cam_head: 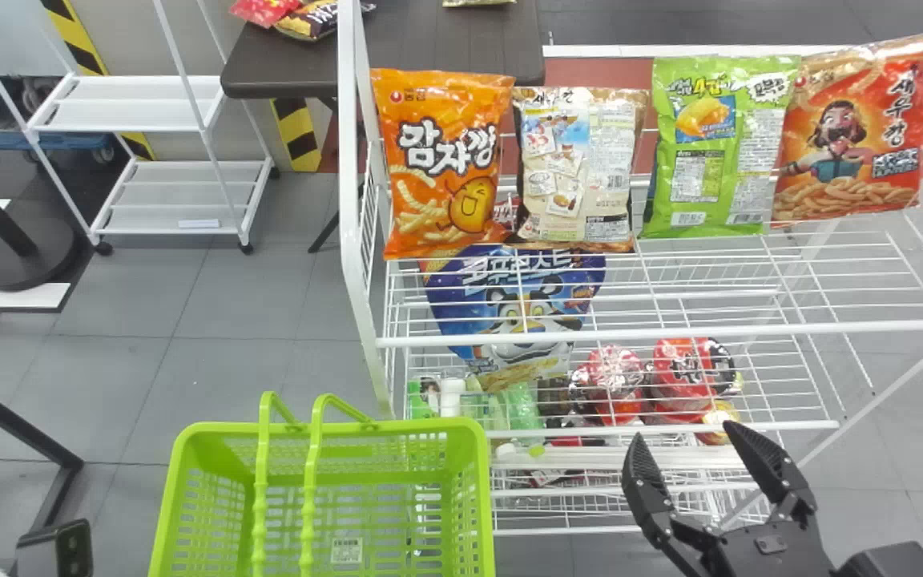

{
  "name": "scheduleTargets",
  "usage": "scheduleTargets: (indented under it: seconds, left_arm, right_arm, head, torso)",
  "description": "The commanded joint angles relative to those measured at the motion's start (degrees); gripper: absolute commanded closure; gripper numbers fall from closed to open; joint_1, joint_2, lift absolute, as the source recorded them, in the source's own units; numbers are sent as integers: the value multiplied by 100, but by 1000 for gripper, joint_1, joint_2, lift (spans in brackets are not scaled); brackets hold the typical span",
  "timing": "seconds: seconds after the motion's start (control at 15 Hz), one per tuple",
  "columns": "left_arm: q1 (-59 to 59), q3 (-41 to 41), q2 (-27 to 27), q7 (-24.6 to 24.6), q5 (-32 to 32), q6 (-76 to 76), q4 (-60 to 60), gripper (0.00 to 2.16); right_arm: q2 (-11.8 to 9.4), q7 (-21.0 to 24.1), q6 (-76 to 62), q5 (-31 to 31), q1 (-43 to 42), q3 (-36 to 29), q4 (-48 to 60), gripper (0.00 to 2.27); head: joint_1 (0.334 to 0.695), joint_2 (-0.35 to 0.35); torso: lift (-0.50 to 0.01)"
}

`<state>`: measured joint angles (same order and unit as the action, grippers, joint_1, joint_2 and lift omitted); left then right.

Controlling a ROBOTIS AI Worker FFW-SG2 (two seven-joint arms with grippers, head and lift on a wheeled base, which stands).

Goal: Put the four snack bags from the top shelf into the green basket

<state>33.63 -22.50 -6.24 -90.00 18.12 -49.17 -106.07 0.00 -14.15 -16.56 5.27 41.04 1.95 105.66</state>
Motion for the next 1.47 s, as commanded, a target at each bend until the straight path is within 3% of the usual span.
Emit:
scheduleTargets:
  seconds: [0.0, 0.8, 1.13, 1.4]
  left_arm:
    - [-5, 0, 0, -57, -1, 17, 8, 2145]
    - [-32, 35, -9, -57, -10, 52, 60, 2142]
    - [3, 44, -44, -57, -19, 52, 8, 2145]
    - [3, 70, -70, -57, -10, 52, 8, 2142]
  right_arm:
    - [5, 0, 0, 0, 0, 7, -1, 83]
    - [5, 0, 246, 44, -228, 95, 113, 83]
    - [5, 149, 1617, 35, -1160, 482, 508, 83]
    - [5, 747, 2373, -114, -2461, 956, 104, 83]
  head:
    - [695, 38]
    - [695, 41]
    - [695, 82]
    - [695, 132]
  torso:
    - [0]
    - [0]
    - [0]
    - [0]
